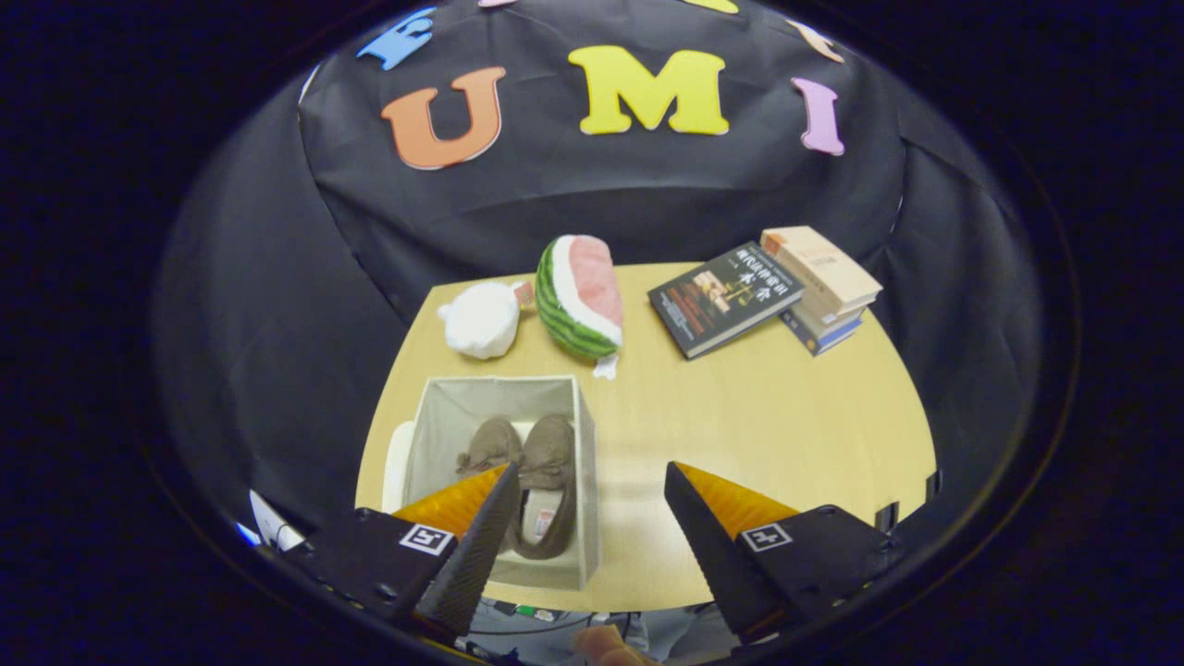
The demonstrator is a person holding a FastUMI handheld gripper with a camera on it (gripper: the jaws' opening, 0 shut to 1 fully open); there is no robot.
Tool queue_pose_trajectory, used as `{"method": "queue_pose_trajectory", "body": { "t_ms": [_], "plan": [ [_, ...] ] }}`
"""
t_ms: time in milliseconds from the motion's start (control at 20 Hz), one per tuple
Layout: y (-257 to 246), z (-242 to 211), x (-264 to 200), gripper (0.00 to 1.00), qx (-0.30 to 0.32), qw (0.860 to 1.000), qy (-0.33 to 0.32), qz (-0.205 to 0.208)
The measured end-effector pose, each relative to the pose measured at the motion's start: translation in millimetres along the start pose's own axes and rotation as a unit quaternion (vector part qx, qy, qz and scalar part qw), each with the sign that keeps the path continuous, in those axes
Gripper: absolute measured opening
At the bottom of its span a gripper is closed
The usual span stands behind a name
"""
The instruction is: Open the storage box then place both shoes into the box .Put the left shoe in first, then the right shoe, with the right side of both shoes facing outward in a uniform manner.
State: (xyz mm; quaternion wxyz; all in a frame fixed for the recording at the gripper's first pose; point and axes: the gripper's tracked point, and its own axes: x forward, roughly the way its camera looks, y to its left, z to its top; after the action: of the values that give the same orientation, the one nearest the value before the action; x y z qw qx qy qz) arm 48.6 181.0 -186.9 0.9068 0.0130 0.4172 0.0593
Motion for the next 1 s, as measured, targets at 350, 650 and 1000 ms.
{"method": "queue_pose_trajectory", "body": {
  "t_ms": [350,650,1000],
  "plan": [
    [-94,50,-91,0.96,-0.005,0.990,-0.130,-0.048],
    [-155,69,-151,0.96,0.004,0.972,-0.226,-0.064],
    [-183,79,-210,0.96,-0.003,0.937,-0.340,-0.075]
  ]
}}
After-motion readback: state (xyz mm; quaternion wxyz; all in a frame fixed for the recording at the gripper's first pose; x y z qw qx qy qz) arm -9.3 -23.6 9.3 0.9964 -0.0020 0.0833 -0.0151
